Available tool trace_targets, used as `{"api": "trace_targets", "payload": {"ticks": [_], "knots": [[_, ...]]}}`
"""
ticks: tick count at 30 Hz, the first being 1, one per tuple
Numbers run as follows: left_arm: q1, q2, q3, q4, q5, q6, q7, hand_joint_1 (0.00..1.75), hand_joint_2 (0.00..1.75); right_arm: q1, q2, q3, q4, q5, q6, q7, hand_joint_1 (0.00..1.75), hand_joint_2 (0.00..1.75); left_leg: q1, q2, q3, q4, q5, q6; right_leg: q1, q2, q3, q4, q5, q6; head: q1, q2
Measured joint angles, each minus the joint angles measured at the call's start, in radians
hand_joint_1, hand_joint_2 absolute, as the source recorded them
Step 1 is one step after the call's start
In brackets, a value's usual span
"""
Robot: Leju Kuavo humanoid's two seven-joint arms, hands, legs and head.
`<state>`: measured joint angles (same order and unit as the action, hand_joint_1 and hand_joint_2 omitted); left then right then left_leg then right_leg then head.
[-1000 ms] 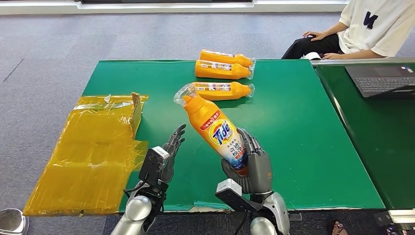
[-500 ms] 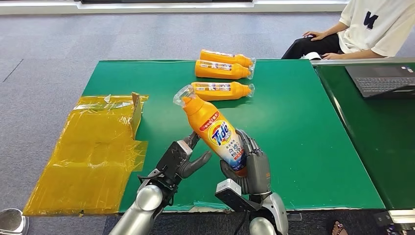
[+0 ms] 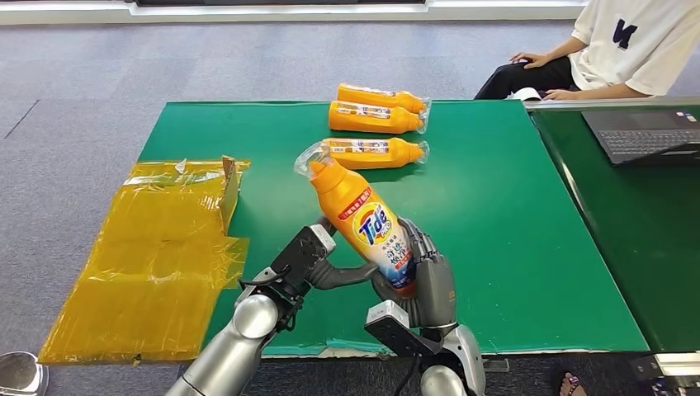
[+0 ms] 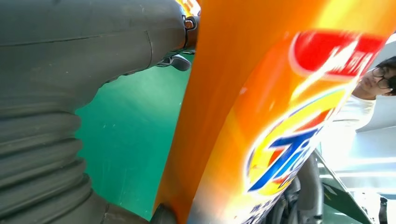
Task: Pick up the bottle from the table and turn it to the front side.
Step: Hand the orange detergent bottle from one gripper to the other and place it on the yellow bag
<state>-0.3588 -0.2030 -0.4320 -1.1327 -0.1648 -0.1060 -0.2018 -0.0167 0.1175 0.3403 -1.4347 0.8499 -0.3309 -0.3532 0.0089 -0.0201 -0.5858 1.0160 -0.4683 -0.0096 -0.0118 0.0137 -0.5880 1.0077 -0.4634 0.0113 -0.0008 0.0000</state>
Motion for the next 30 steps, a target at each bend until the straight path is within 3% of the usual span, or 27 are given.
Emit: {"api": "trace_targets", "payload": {"ticks": [10,20,30], "knots": [[-0.09,0.0,-0.048,0.03,0.015,-0.025,0.005,0.0,1.75,-0.026,0.001,-0.003,0.022,-0.021,0.009,-0.016,1.75,1.75,0.0,0.0,0.0,0.0,0.0,0.0,0.0,0.001,0.0,0.0,0.0,0.0,0.0,0.0],[-0.205,-0.033,-0.068,0.09,0.052,-0.051,0.041,0.0,1.75,-0.083,0.02,-0.003,0.087,-0.036,0.015,-0.033,1.75,1.75,0.0,0.0,0.0,0.0,0.001,0.0,0.0,0.001,0.0,0.0,0.001,0.0,0.0,0.0],[-0.252,-0.058,-0.083,0.124,0.101,-0.081,0.047,0.0,1.75,-0.1,0.028,-0.003,0.117,-0.041,0.022,-0.025,1.75,1.75,0.0,0.0,0.0,0.0,0.0,-0.001,0.0,0.001,-0.001,0.0,0.001,0.0,0.0,0.0]]}}
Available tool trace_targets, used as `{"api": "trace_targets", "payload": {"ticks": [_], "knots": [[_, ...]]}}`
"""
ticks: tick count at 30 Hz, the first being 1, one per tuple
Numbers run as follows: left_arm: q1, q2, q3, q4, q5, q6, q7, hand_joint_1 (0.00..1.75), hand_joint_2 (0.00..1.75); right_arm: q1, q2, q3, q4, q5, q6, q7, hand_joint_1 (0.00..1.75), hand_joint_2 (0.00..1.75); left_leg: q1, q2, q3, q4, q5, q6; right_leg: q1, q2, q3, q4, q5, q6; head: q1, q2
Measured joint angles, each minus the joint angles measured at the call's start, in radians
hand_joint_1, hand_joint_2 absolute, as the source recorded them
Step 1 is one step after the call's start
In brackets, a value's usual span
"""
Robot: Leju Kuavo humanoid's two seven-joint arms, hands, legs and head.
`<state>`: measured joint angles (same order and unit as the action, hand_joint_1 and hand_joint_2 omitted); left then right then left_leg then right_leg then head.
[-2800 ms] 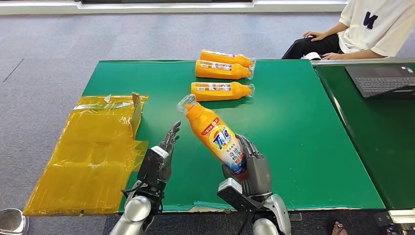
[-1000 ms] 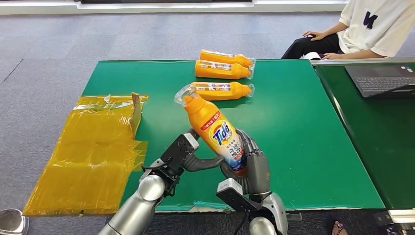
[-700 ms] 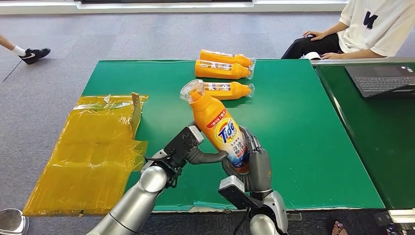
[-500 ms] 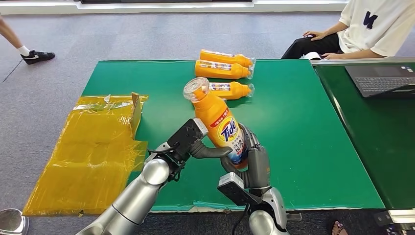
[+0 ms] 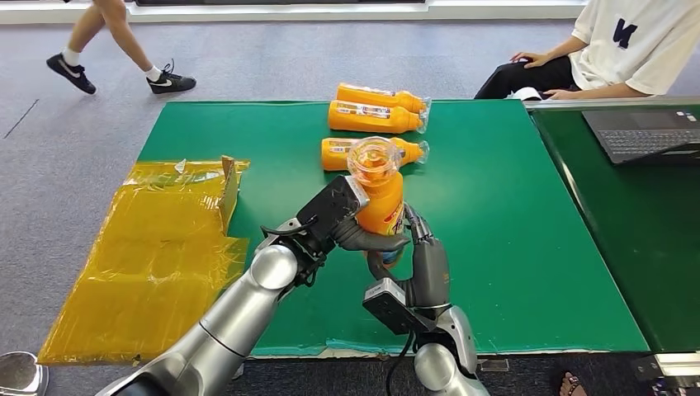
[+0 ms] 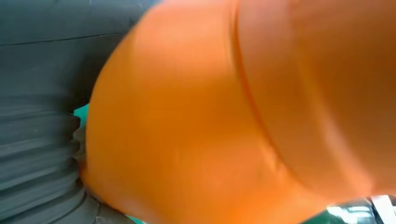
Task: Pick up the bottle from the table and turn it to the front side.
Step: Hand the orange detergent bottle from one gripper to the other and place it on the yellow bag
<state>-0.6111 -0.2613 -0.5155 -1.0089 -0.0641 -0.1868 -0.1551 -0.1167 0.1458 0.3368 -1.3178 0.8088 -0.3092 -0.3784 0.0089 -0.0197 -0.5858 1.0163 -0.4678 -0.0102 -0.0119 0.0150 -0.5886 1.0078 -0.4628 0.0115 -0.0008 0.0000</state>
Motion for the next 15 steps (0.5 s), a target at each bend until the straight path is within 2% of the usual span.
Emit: {"api": "trace_targets", "payload": {"ticks": [5,6,9,10,15], "knots": [[-0.016,-0.011,-0.012,0.019,0.018,-0.011,0.005,0.03,1.75,-0.001,0.001,-0.001,0.007,-0.002,0.003,0.006,1.75,1.75,0.0,0.0,0.0,0.0,0.0,0.0,0.0,0.0,0.0,0.0,0.0,0.0,0.0,0.0],[-0.018,-0.012,-0.012,0.022,0.018,-0.012,0.005,0.29,1.75,-0.001,0.001,-0.002,0.008,-0.002,0.003,0.006,1.75,1.75,0.0,0.0,0.0,0.0,0.0,0.0,0.0,0.0,0.0,0.0,0.0,0.0,0.0,0.0],[-0.023,-0.014,-0.015,0.033,0.019,-0.013,0.005,1.57,1.75,-0.001,0.001,-0.003,0.012,-0.002,0.003,0.006,1.75,1.75,0.0,0.0,0.0,0.0,0.0,0.0,0.0,0.0,0.0,0.0,0.0,0.0,0.0,0.0],[-0.025,-0.014,-0.019,0.036,0.019,-0.013,0.005,1.75,1.75,0.0,0.001,-0.004,0.012,-0.002,0.003,0.006,1.75,1.75,0.0,0.0,0.0,0.0,0.0,0.0,0.0,0.0,0.0,0.0,0.0,0.0,0.0,0.0],[-0.037,-0.014,-0.034,0.05,0.012,-0.016,-0.005,1.75,1.75,0.001,0.001,-0.014,0.013,-0.001,0.002,0.006,1.75,1.75,0.0,0.0,0.0,0.0,0.0,0.0,0.0,0.0,0.0,0.0,0.0,0.0,0.0,0.0]]}}
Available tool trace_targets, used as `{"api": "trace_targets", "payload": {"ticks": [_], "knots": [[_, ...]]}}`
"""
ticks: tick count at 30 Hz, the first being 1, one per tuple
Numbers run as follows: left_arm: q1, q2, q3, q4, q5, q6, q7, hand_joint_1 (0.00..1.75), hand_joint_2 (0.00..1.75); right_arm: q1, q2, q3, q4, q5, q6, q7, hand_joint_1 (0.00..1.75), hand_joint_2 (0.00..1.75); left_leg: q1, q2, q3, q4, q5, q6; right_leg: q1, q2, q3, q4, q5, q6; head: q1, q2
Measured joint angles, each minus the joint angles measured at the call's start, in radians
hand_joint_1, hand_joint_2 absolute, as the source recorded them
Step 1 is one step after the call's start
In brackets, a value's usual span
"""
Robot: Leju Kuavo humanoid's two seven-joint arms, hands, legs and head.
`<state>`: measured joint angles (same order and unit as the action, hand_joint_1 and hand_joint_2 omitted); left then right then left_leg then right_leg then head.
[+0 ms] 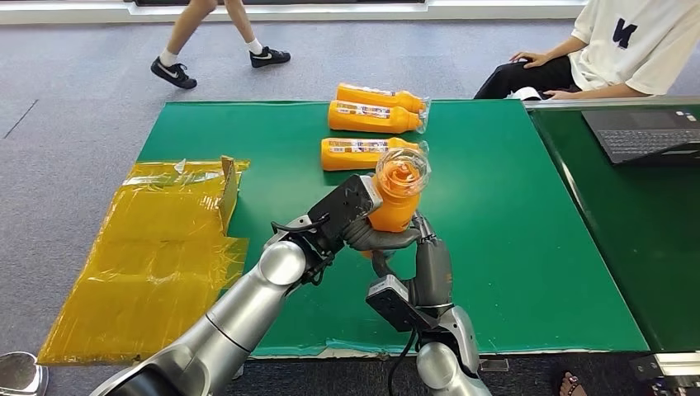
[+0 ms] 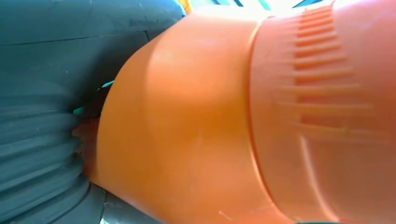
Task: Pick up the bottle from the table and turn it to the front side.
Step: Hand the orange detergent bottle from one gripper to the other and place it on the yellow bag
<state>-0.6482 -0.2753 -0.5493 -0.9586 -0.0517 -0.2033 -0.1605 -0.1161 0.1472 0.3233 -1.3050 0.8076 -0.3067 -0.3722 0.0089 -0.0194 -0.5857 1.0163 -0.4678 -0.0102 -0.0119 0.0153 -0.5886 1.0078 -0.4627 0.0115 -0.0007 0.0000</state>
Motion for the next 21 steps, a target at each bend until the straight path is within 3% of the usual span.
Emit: {"api": "trace_targets", "payload": {"ticks": [18,21], "knots": [[-0.016,0.001,-0.021,0.01,-0.021,-0.001,-0.005,1.75,1.75,0.008,0.003,-0.01,-0.002,0.004,0.001,-0.005,1.75,1.75,0.0,0.0,0.0,0.0,0.0,0.0,0.0,0.0,0.0,0.0,0.0,0.0,0.0,0.0],[-0.016,0.002,-0.022,0.009,-0.022,0.003,-0.005,1.75,1.75,0.009,0.003,-0.011,-0.003,0.007,0.002,-0.003,0.51,1.75,0.0,0.0,0.0,0.0,0.0,0.0,0.0,0.0,0.0,0.0,0.0,0.0,0.0,0.0]]}}
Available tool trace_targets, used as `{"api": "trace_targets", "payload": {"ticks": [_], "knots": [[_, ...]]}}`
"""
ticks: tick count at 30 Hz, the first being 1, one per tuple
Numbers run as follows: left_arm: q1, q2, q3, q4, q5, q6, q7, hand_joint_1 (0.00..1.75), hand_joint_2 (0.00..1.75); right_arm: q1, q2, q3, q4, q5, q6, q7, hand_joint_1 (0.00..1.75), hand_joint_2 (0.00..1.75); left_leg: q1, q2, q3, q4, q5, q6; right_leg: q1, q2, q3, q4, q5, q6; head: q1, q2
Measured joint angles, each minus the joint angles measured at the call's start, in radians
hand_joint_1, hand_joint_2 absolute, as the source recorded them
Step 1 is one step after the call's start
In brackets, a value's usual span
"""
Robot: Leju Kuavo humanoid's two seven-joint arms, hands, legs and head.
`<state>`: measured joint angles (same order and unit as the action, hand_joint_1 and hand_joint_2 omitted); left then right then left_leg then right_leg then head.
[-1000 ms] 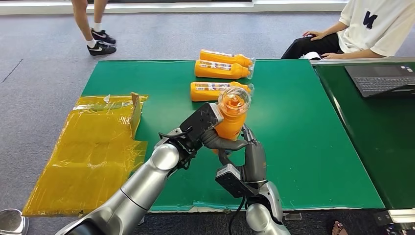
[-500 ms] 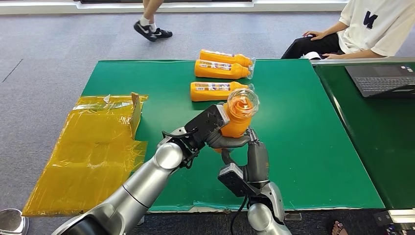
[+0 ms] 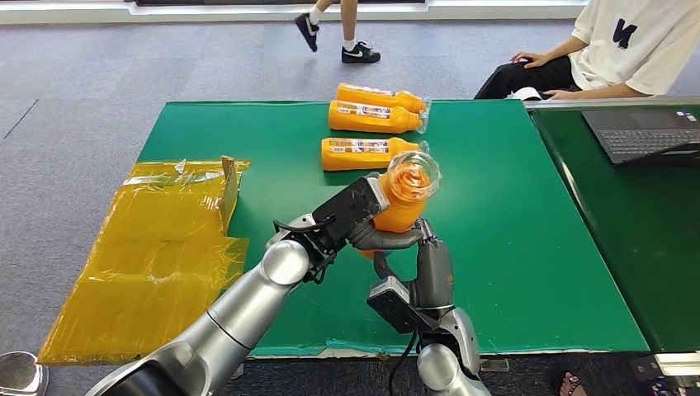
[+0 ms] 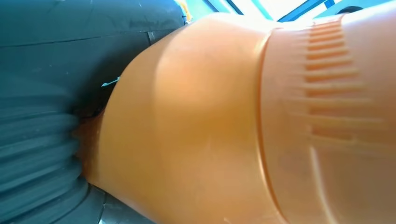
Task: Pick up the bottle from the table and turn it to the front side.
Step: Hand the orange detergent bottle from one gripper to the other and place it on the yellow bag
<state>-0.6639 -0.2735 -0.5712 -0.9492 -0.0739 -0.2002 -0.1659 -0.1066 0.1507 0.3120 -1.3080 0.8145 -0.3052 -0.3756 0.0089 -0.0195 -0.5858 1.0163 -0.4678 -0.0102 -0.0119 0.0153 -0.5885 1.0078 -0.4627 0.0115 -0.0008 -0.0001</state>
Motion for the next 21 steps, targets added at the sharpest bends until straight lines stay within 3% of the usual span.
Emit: {"api": "trace_targets", "payload": {"ticks": [1,2,11,16,21], "knots": [[0.0,0.001,0.0,0.0,0.0,0.001,0.0,1.75,1.75,0.001,0.0,0.0,-0.001,0.002,0.002,0.002,0.08,1.75,0.0,0.0,0.0,0.0,0.0,0.0,0.0,0.0,0.0,0.0,0.0,0.0,0.0,0.0],[0.0,0.002,0.0,-0.001,-0.001,0.003,-0.001,1.75,1.75,0.002,0.0,0.0,-0.001,0.006,0.004,0.005,0.0,1.75,0.0,0.0,0.0,0.0,0.0,0.0,0.0,0.0,0.0,0.0,0.0,0.0,0.0,0.0],[0.016,0.026,-0.001,-0.016,-0.05,0.049,-0.017,1.75,1.75,0.015,-0.001,0.002,-0.01,0.041,0.048,0.052,0.0,1.75,0.0,0.0,0.0,0.0,0.0,0.0,0.0,0.0,0.0,0.0,0.0,0.0,0.0,0.0],[0.065,0.088,0.014,-0.058,-0.171,0.164,-0.029,1.75,1.75,0.063,-0.024,0.004,-0.047,0.08,0.18,0.16,0.0,1.75,0.0,0.0,0.0,0.0,0.0,0.0,0.0,0.0,0.0,0.0,-0.001,0.0,0.0,0.0],[0.12,0.14,0.061,-0.075,-0.271,0.21,-0.048,1.75,1.75,0.12,-0.068,0.004,-0.08,0.067,0.222,0.182,0.0,1.75,0.0,-0.001,0.0,-0.001,0.0,0.0,0.0,0.0,0.0,0.0,-0.001,0.0,0.0,0.0]]}}
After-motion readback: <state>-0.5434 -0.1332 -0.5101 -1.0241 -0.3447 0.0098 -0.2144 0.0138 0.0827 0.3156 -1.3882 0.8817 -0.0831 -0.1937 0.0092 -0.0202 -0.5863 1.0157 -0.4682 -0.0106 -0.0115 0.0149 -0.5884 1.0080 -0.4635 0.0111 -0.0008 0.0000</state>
